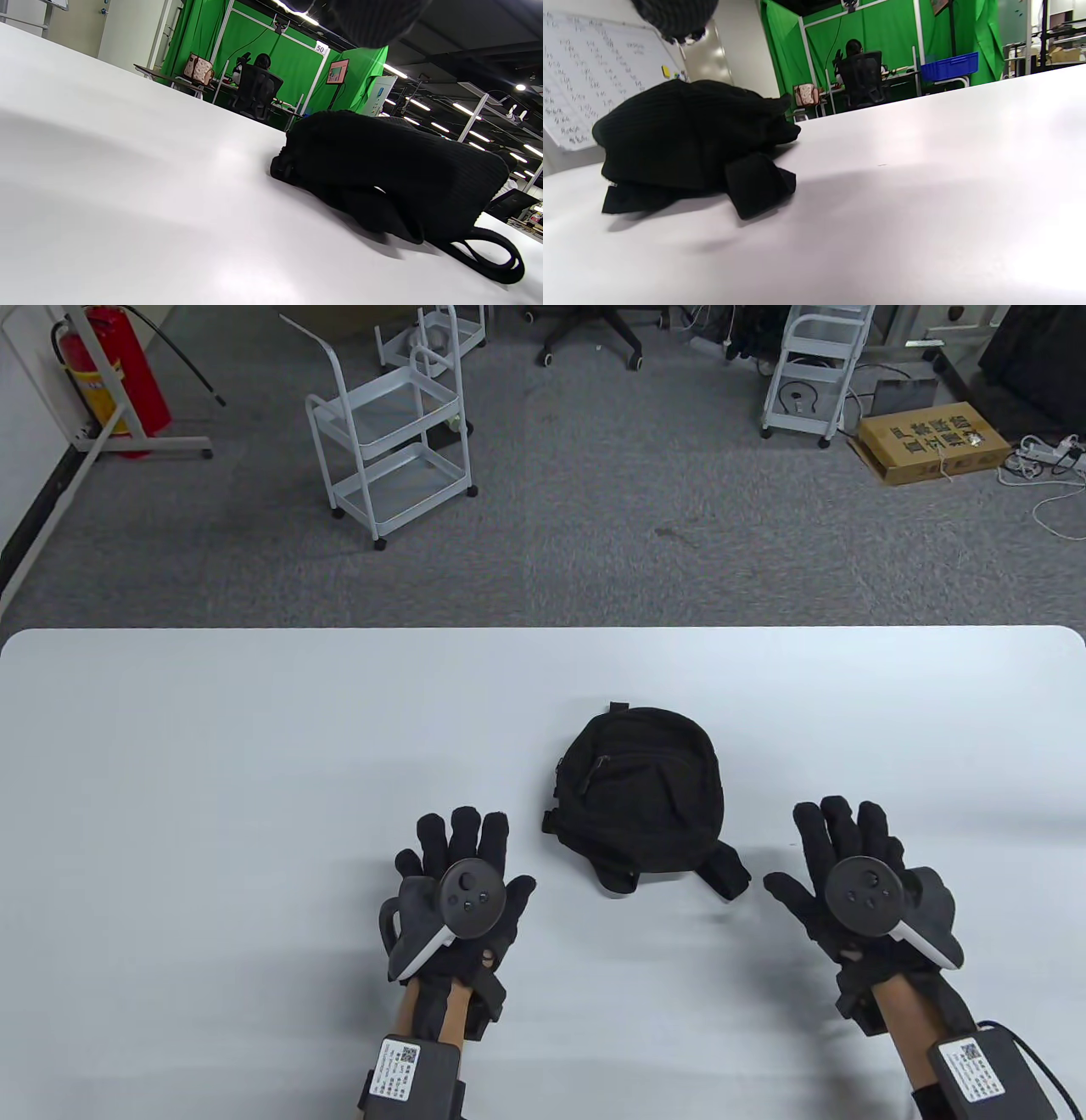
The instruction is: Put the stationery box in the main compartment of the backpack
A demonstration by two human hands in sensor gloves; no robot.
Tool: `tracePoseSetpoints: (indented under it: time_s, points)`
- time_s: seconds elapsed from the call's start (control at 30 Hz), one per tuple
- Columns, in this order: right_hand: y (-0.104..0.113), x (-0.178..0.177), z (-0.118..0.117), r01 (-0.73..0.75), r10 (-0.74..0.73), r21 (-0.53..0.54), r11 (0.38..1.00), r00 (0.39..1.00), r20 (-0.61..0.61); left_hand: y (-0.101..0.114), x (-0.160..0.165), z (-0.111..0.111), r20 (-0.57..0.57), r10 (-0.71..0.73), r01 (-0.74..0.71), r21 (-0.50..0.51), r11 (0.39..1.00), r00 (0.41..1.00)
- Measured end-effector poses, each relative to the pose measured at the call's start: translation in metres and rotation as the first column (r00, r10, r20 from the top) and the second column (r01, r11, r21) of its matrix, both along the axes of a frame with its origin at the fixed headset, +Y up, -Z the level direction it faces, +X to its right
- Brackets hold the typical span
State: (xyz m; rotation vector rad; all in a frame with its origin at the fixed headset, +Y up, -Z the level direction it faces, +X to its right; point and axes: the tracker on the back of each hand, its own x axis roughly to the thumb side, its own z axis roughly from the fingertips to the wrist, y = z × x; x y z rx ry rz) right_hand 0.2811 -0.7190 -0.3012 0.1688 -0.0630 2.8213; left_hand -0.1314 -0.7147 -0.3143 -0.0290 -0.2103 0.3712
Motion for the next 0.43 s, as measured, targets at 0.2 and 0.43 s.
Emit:
tracePoseSetpoints:
  time_s: [0.2,0.43]
  points:
    - [0.0019,0.0001,0.0002,0.017,-0.017,0.004,1.0,1.0,-0.012,-0.001,-0.0036,-0.0009,-0.015,0.009,-0.01,-0.009,1.0,1.0]
    - [-0.0043,0.0034,-0.0042,0.009,-0.009,-0.019,1.0,1.0,0.003,-0.0017,-0.0055,-0.0019,-0.02,0.016,-0.016,-0.016,1.0,1.0]
